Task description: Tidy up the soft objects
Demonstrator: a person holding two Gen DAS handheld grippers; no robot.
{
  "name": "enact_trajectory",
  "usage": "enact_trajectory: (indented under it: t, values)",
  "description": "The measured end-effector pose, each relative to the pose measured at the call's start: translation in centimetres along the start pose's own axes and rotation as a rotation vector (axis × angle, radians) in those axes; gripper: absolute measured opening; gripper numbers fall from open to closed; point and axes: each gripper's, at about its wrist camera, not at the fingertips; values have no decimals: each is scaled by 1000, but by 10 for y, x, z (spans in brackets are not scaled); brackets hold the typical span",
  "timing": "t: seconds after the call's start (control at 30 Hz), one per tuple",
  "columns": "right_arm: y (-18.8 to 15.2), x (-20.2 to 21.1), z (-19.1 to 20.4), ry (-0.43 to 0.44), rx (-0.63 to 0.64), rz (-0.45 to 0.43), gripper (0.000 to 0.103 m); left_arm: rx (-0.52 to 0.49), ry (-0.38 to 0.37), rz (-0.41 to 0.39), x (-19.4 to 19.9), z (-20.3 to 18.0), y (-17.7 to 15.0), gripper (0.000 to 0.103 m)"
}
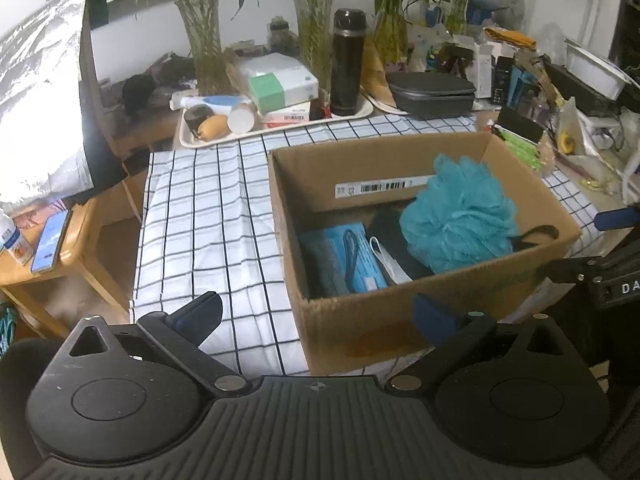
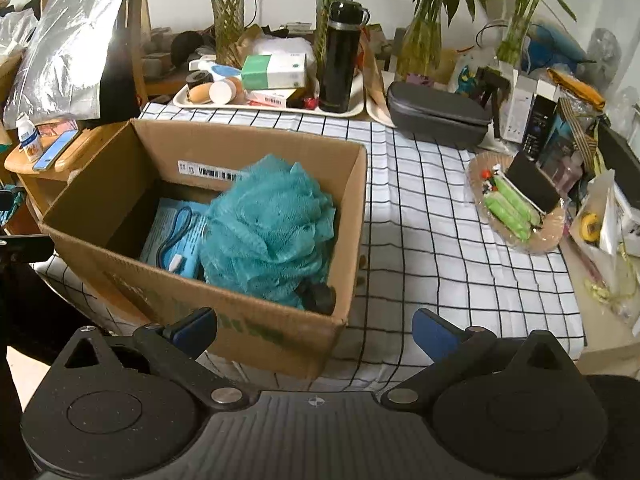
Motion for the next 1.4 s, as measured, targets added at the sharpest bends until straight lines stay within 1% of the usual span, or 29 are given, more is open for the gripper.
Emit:
enact_trajectory:
  t: [0.23, 0.77, 1.4]
  values:
    - [-3, -6, -1, 1, -17, 11, 103, -8, 1, 29, -8, -5, -5, 103]
    - [-4, -7, 1, -3, 13, 12, 103, 14, 6, 59, -15, -2, -4, 103]
    - [-5, -7, 3, 3, 32, 7, 103, 6, 19, 66, -16, -3, 0, 103]
Point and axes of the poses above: each gripper's, at about its wrist camera, not at the fingertips, and x roughly against the way its jaws point, z to its left, y to its top, and after that the axes turned 10 degrees about z, right-handed
